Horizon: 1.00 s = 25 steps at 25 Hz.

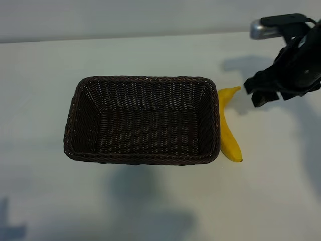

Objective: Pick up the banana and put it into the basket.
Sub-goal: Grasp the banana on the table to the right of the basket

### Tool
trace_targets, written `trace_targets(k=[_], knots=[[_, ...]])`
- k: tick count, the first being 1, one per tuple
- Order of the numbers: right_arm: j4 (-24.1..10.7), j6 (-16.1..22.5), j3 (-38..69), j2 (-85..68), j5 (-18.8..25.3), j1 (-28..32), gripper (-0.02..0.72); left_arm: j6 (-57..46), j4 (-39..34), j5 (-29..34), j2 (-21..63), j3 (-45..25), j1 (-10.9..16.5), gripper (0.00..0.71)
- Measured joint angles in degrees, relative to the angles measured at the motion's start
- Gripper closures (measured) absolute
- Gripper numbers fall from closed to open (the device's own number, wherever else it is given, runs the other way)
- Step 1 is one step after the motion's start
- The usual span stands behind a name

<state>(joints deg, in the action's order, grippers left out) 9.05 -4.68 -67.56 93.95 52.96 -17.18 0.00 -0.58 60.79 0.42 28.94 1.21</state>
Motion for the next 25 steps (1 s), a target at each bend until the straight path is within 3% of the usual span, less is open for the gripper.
trace_targets(k=[5,13,22,25], knots=[[-1.5,-5.8,0.0,0.0,0.2,-2.8,0.109,0.0,0.0,0.0,0.0,0.0,0.0,0.172],[1.2,-5.9,0.9,3.5,-3.5,-3.0,0.109,0.0,0.1,0.0,0.0,0.0,0.0,0.172],[1.9,-13.6,0.9,9.6,-3.4,-3.0,0.109,0.0,0.2,0.0,0.0,0.0,0.0,0.172],[2.6,-14.2,0.9,9.8,-3.4,-3.0,0.109,0.0,0.2,0.0,0.0,0.0,0.0,0.172]])
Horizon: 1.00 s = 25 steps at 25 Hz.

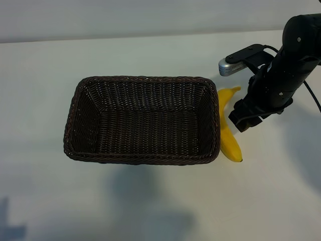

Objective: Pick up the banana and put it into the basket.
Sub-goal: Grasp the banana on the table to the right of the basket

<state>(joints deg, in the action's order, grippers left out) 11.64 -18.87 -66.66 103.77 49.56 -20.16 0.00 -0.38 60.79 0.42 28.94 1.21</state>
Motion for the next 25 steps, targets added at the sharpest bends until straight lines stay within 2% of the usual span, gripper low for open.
trace_targets(k=[2,4,6,8,21,25], knots=[[1.4,0.9,0.0,0.0,-1.0,0.0,0.109,0.0,0.0,0.0,0.0,0.0,0.0,0.172],[2.5,3.9,0.0,0.0,-3.7,0.2,0.109,0.0,0.0,0.0,0.0,0.0,0.0,0.172],[2.7,6.7,-0.2,0.1,-5.7,0.5,0.109,0.0,-0.1,0.0,0.0,0.0,0.0,0.172],[2.7,7.9,-0.8,0.4,-6.3,0.6,0.109,0.0,-0.2,0.0,0.0,0.0,0.0,0.172],[5.9,8.2,-1.8,5.2,-8.2,0.6,0.109,0.0,-0.2,0.0,0.0,0.0,0.0,0.172],[7.8,6.6,-1.8,5.3,-8.2,0.6,0.109,0.0,-0.2,0.0,0.0,0.0,0.0,0.172]])
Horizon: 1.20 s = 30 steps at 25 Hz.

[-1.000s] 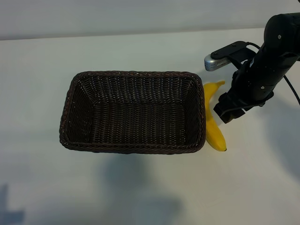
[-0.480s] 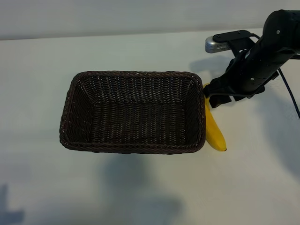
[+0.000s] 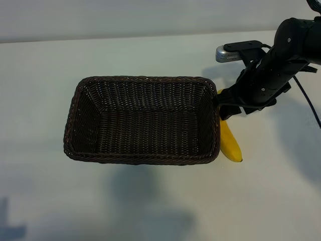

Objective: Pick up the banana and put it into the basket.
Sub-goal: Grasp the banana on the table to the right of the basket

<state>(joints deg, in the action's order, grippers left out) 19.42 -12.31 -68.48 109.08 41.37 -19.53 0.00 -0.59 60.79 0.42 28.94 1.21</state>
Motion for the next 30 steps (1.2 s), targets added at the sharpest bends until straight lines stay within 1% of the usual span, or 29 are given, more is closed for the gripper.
trace_targets(k=[4,5,7,10,11,12,14,16,19,30], knots=[[1.4,-2.4,0.0,1.5,0.8,1.1,0.109,0.0,0.0,0.0,0.0,0.0,0.0,0.172],[2.1,-3.0,0.0,2.0,1.3,1.7,0.109,0.0,0.0,0.0,0.0,0.0,0.0,0.172],[4.0,-5.4,0.0,2.7,2.7,3.7,0.109,0.0,0.0,0.0,0.0,0.0,0.0,0.172],[8.1,-10.4,0.0,2.9,5.6,6.8,0.109,0.0,0.0,0.0,0.0,0.0,0.0,0.172],[10.2,-12.4,0.0,2.9,6.7,7.8,0.109,0.0,0.0,0.0,0.0,0.0,0.0,0.172],[12.4,-14.0,0.0,2.9,6.8,8.3,0.109,0.0,0.0,0.0,0.0,0.0,0.0,0.172],[15.9,-17.3,0.0,2.9,8.7,8.6,0.109,0.0,0.0,0.0,0.0,0.0,0.0,0.172],[18.8,-19.3,0.0,2.9,9.6,8.2,0.109,0.0,0.0,0.0,0.0,0.0,0.0,0.172],[20.6,-20.5,0.0,3.2,9.7,7.3,0.109,0.0,0.0,0.0,0.0,0.0,0.0,0.172],[22.0,-20.9,0.0,5.1,7.5,7.2,0.109,0.0,0.0,0.0,0.0,0.0,0.0,0.172]])
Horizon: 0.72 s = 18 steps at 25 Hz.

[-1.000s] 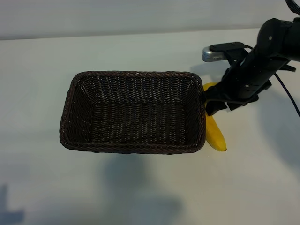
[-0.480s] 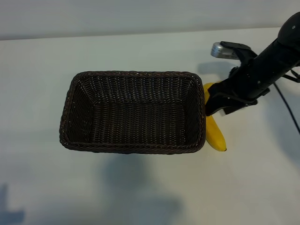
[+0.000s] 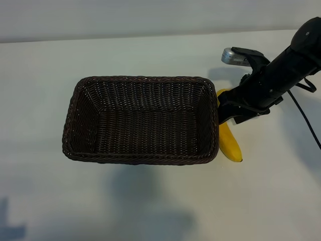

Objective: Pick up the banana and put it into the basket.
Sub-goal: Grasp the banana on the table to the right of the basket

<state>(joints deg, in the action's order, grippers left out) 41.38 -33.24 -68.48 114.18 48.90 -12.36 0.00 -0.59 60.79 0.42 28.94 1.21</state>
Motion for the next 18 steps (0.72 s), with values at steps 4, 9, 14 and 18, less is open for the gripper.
trace_targets(k=[4,9,14,18], knots=[[0.7,0.0,0.0,0.2,-0.8,0.0,0.109,0.0,0.0,0.0,0.0,0.0,0.0,0.172],[0.8,0.0,0.0,0.2,-1.5,0.0,0.109,0.0,0.0,0.0,0.0,0.0,0.0,0.172],[0.8,0.0,0.0,0.2,-1.5,0.0,0.109,0.0,0.0,0.0,0.0,0.0,0.0,0.172],[0.8,0.0,0.0,1.7,-1.6,0.0,0.109,0.0,0.0,0.0,0.0,0.0,0.0,0.172]])
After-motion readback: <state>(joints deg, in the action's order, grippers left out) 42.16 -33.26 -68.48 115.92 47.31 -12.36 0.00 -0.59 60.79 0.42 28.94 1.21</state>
